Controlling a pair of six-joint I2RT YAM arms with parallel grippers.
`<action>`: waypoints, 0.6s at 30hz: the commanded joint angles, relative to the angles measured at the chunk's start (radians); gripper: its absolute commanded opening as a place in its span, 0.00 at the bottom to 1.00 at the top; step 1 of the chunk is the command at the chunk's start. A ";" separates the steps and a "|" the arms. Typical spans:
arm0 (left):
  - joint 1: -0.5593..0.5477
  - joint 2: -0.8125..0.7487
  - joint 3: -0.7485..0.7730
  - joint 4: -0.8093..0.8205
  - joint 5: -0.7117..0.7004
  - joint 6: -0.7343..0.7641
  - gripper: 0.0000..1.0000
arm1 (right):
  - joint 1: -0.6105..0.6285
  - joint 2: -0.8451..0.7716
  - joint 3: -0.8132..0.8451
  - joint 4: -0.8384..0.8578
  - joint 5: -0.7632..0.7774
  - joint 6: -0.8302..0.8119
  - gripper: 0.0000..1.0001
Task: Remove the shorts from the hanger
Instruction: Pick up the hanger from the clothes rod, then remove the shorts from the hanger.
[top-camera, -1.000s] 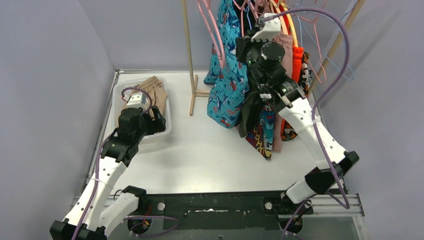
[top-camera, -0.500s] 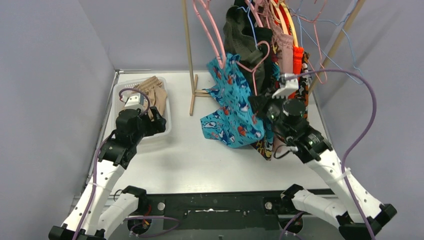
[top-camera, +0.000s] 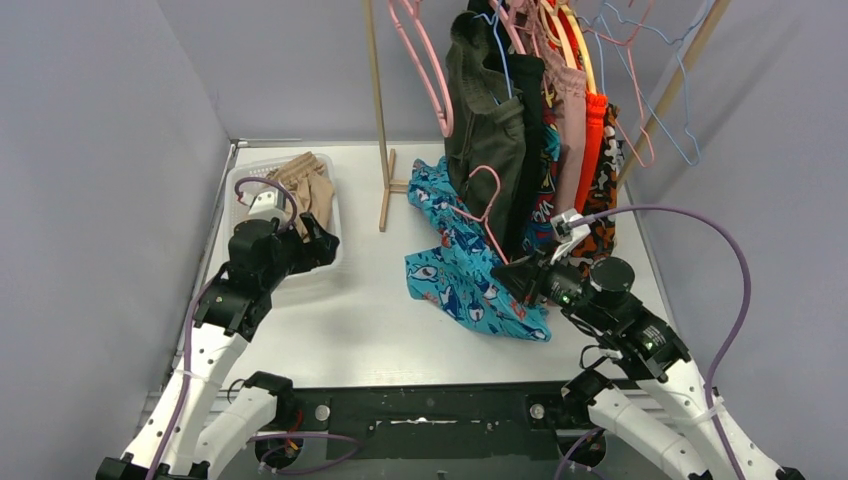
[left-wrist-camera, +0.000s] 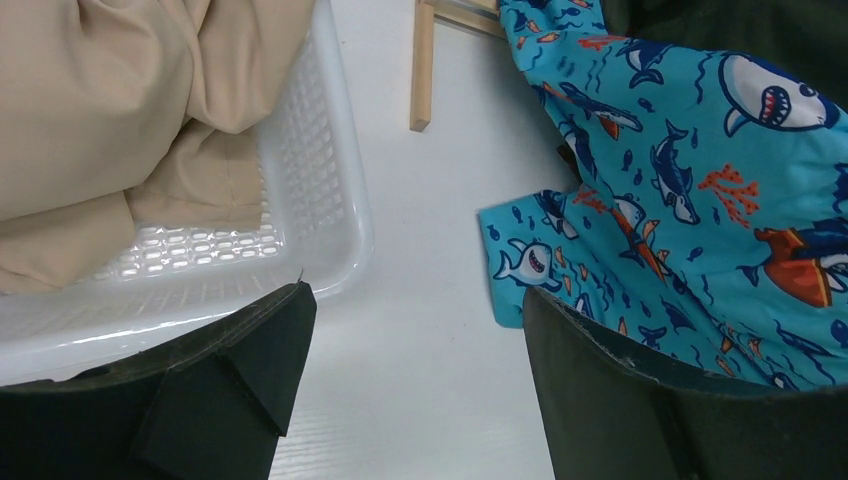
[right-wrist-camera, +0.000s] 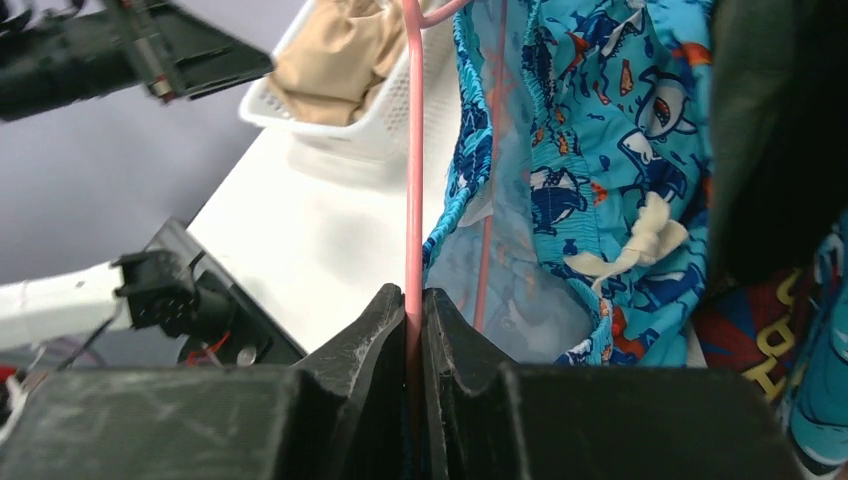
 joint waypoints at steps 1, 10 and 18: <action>0.003 -0.018 0.067 0.061 0.024 -0.012 0.76 | 0.006 -0.032 0.056 0.076 -0.221 -0.067 0.00; 0.002 -0.099 0.125 0.063 -0.107 -0.021 0.74 | 0.007 0.087 0.276 0.020 -0.396 -0.254 0.00; -0.003 -0.151 0.163 0.048 -0.178 -0.015 0.73 | -0.019 0.235 0.381 -0.117 -0.348 -0.415 0.00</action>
